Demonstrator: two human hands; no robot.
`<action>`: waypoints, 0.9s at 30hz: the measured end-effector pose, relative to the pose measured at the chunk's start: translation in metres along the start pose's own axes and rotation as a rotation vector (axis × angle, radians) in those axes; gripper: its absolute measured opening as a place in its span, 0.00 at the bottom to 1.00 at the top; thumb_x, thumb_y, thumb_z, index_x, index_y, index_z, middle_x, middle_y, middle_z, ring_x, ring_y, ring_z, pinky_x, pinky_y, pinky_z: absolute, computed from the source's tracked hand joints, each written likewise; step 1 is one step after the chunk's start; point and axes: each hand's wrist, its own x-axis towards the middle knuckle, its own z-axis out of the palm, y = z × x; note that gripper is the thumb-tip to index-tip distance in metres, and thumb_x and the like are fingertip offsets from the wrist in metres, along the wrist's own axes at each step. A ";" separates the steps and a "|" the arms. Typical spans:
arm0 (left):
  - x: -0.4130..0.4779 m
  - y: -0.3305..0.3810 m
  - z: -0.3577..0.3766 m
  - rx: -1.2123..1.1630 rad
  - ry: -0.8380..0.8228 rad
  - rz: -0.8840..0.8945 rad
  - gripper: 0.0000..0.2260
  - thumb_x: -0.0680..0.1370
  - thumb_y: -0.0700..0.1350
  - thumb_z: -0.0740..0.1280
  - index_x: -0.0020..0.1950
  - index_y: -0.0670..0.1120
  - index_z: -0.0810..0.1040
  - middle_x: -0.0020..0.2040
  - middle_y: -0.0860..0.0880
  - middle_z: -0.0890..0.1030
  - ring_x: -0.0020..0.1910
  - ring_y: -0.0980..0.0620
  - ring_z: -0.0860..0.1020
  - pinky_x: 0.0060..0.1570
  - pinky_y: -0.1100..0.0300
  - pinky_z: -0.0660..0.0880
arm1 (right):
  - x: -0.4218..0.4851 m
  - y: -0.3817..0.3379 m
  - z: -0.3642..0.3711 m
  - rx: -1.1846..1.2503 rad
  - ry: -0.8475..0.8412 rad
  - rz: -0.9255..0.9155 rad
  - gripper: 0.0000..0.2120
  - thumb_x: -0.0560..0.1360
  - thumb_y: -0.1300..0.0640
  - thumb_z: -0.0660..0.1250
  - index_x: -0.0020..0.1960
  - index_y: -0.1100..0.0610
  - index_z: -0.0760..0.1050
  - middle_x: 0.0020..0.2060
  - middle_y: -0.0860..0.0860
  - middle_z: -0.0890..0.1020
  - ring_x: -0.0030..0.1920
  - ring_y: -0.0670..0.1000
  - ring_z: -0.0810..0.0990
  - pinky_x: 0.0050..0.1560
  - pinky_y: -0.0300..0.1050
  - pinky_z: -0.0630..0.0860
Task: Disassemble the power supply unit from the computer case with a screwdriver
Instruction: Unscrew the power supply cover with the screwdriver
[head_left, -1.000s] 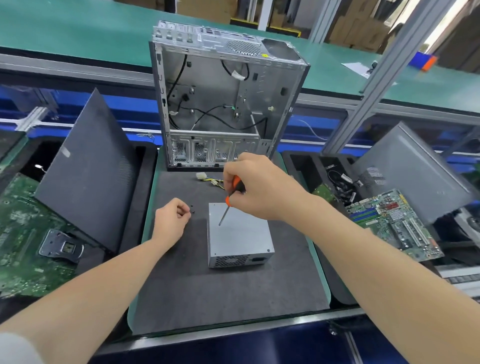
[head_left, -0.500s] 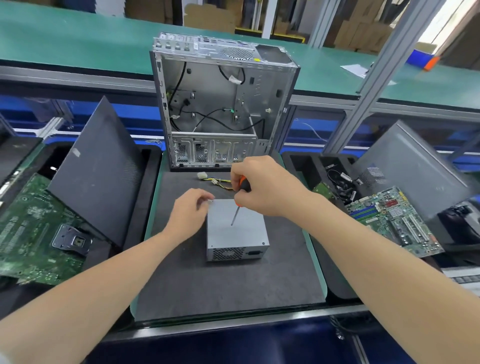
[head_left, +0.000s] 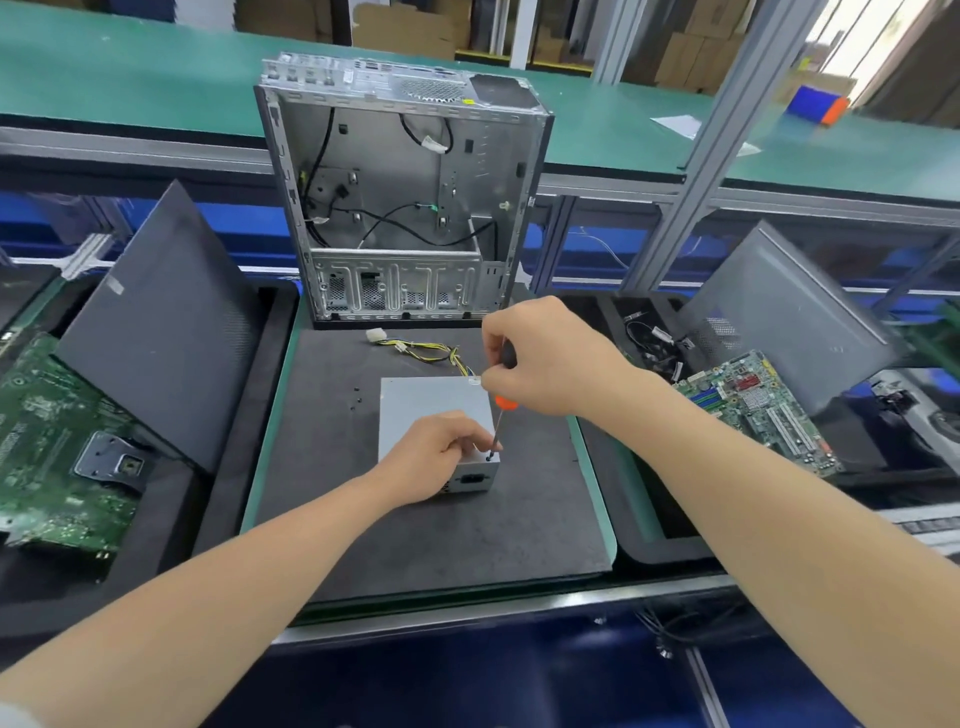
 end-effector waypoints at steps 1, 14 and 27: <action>0.000 -0.001 0.001 0.004 0.006 -0.003 0.27 0.73 0.24 0.55 0.55 0.46 0.87 0.52 0.51 0.83 0.48 0.60 0.77 0.51 0.70 0.71 | -0.001 0.001 0.001 -0.001 0.002 -0.007 0.09 0.69 0.56 0.70 0.36 0.50 0.70 0.34 0.45 0.76 0.44 0.52 0.75 0.42 0.52 0.79; 0.001 -0.002 0.004 0.021 0.014 -0.001 0.25 0.75 0.24 0.56 0.52 0.46 0.86 0.53 0.50 0.82 0.52 0.68 0.77 0.54 0.78 0.69 | 0.001 0.008 0.015 0.013 0.019 -0.001 0.04 0.70 0.56 0.69 0.40 0.51 0.74 0.36 0.45 0.75 0.46 0.54 0.78 0.37 0.45 0.72; 0.000 -0.001 0.003 -0.045 -0.008 0.018 0.27 0.73 0.23 0.53 0.51 0.49 0.82 0.55 0.47 0.82 0.53 0.62 0.81 0.60 0.73 0.72 | 0.004 0.007 0.012 0.004 0.001 -0.020 0.04 0.70 0.57 0.69 0.39 0.51 0.74 0.34 0.43 0.77 0.43 0.54 0.80 0.39 0.48 0.78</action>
